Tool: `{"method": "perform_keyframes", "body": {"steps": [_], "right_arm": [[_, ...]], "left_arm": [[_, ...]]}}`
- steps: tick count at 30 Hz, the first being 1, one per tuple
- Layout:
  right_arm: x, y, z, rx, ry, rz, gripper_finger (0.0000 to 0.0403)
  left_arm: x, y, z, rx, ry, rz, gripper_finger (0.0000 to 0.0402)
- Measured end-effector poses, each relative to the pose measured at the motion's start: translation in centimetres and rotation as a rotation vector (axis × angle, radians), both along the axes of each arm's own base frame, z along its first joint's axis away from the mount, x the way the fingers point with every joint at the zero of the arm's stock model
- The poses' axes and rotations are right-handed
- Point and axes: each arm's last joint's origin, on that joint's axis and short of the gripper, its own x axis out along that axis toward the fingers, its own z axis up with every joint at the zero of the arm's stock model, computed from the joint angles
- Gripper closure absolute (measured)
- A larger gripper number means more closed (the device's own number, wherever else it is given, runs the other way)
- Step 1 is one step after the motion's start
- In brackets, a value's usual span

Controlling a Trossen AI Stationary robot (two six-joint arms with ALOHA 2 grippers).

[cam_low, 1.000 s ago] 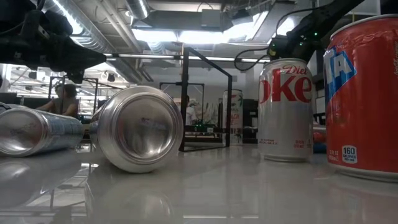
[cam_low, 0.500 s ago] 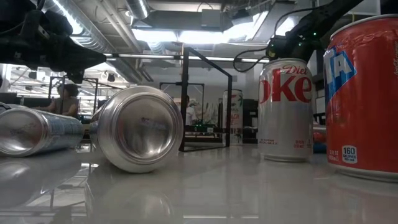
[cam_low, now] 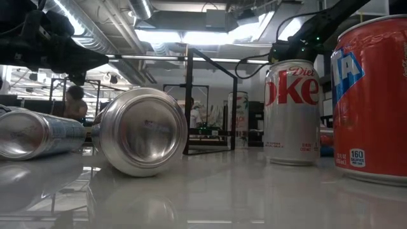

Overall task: Pick and place cans onto a shelf
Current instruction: Put the top right red soda can on the shelf

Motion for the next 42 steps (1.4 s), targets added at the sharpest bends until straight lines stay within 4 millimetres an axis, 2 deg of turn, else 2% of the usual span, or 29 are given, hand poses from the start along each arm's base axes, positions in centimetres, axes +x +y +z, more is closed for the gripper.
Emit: {"method": "perform_keyframes", "body": {"steps": [5, 9, 15, 20, 24, 28, 31, 35, 42], "right_arm": [[0.1, -0.1, 0.3, -0.007, 0.012, -0.006, 0.0123], [0.2, -0.3, 2.1, -0.012, 0.043, -0.017, 0.0113], [0.4, -0.7, 7.5, -0.058, 0.04, -0.032, 0.0124], [0.5, -0.6, 13.2, -0.105, -0.075, -0.04, 0.0119], [1.4, 0.6, 17.1, -0.168, -0.179, -0.002, 0.0119], [2.7, 2.7, 19.8, -0.221, -0.269, 0.085, 0.0121], [4.1, 4.5, 20.7, -0.231, -0.33, 0.169, 0.0118], [6.2, 6.5, 20.7, -0.219, -0.38, 0.274, 0.0117], [10.3, 7.8, 18.0, -0.158, -0.341, 0.371, 0.0117]], "left_arm": [[0.0, 0.0, 0.0, 0.0, 0.0, 0.0, 0.0401], [0.0, 0.0, 0.0, 0.0, 0.0, 0.0, 0.0401], [0.0, 0.0, 0.0, 0.0, 0.0, 0.0, 0.0401], [0.0, 0.0, 0.0, 0.0, 0.0, 0.0, 0.0401], [0.0, 0.0, 0.0, 0.0, 0.0, 0.0, 0.0401], [0.0, 0.0, 0.0, 0.0, 0.0, 0.0, 0.0401], [0.0, 0.0, 0.0, 0.0, 0.0, 0.0, 0.0401], [0.0, 0.0, 0.0, 0.0, 0.0, 0.0, 0.0401], [0.0, 0.0, 0.0, 0.0, 0.0, 0.0, 0.0401]]}}
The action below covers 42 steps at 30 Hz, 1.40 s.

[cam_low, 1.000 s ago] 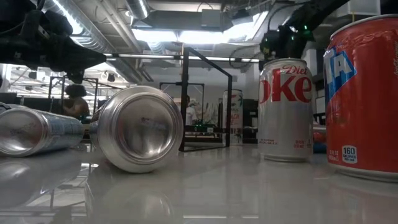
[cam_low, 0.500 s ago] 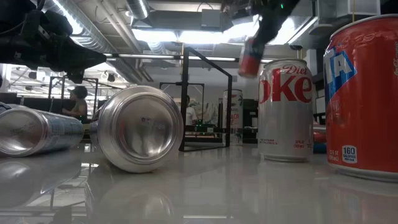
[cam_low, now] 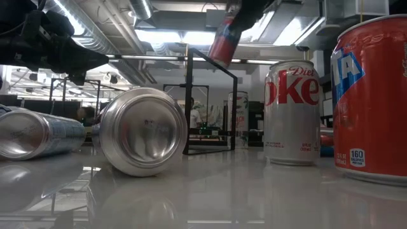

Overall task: Pick and place cans onto a shelf
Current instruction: Put the top right red soda can on the shelf

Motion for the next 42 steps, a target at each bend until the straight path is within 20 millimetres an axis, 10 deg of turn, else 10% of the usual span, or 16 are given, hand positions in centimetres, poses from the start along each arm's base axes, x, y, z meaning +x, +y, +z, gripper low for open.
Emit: {"method": "perform_keyframes", "body": {"steps": [16, 42], "right_arm": [[6.1, -1.8, -7.8, 0.115, 0.163, 0.053, 0.0115], [7.9, -2.5, -12.0, 0.176, 0.276, 0.053, 0.0114]], "left_arm": [[0.0, 0.1, 0.1, 0.001, -0.009, 0.034, 0.0401], [-0.1, 0.3, 1.2, 0.033, -0.117, 0.114, 0.0401]]}}
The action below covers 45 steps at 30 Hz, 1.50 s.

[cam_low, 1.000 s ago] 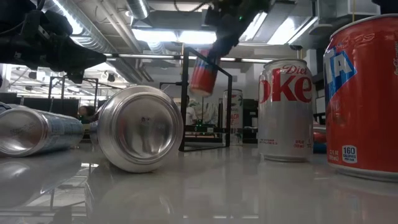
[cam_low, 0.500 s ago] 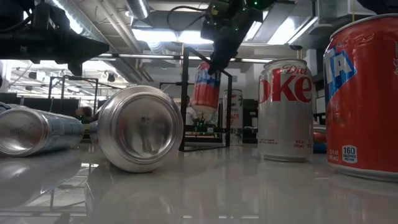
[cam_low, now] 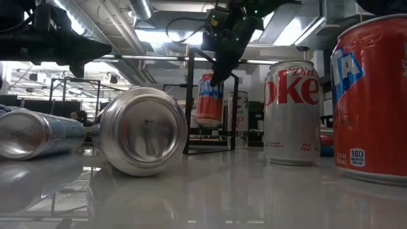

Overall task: Pick and place cans onto a shelf
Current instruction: Put the top right red soda can on the shelf

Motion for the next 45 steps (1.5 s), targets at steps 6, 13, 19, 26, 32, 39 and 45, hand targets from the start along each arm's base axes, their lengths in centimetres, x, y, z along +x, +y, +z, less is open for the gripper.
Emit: {"method": "perform_keyframes", "body": {"steps": [6, 13, 19, 26, 32, 39, 45], "right_arm": [[0.35, -0.15, -0.63, 0.008, 0.005, 0.001, 0.0114], [0.34, -0.14, -0.86, 0.01, 0.021, 0.0, 0.0113], [0.33, -0.13, -0.87, 0.01, 0.022, 0.001, 0.0113], [0.36, -0.15, -0.86, 0.008, 0.018, 0.002, 0.0113], [0.4, -0.02, -0.84, 0.046, 0.003, 0.025, 0.0113], [0.42, -0.01, -0.82, 0.05, -0.001, 0.027, 0.0113], [0.42, -0.01, -0.82, 0.05, -0.001, 0.027, 0.0113]], "left_arm": [[0.02, 0.0, -0.04, 0.0, 0.004, 0.0, 0.0401], [0.05, 0.0, -0.06, -0.001, 0.008, 0.0, 0.0401], [0.05, 0.0, -0.06, -0.001, 0.008, 0.0, 0.0401], [0.05, 0.0, -0.06, -0.001, 0.008, 0.0, 0.0401], [0.05, 0.0, -0.06, -0.001, 0.008, 0.0, 0.0401], [0.05, 0.0, -0.06, -0.001, 0.008, 0.0, 0.0401], [0.05, 0.0, -0.06, -0.001, 0.008, 0.0, 0.0401]]}}
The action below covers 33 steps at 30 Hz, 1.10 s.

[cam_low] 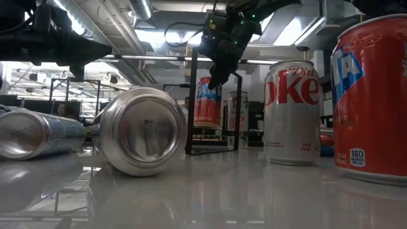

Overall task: Pick and place cans onto a shelf
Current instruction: Put the top right red soda can on the shelf

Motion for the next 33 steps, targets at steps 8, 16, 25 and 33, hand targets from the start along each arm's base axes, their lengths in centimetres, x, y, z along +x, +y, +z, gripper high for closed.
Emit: {"method": "perform_keyframes", "body": {"steps": [8, 16, 25, 33], "right_arm": [[0.0, 0.0, 0.0, 0.0, 0.0, 0.0, 0.0113], [0.02, -0.01, 0.01, -0.001, -0.002, 0.0, 0.0083], [0.03, -0.01, 0.04, 0.0, -0.005, 0.0, 0.0019], [-0.15, -0.01, 0.25, -0.02, 0.005, -0.012, 0.0027]], "left_arm": [[0.0, 0.0, 0.0, 0.0, 0.0, 0.0, 0.0401], [0.0, 0.0, 0.0, 0.0, 0.0, 0.0, 0.0401], [0.0, 0.0, 0.0, 0.0, 0.0, 0.0, 0.0401], [0.0, 0.0, 0.0, 0.0, 0.0, 0.0, 0.0401]]}}
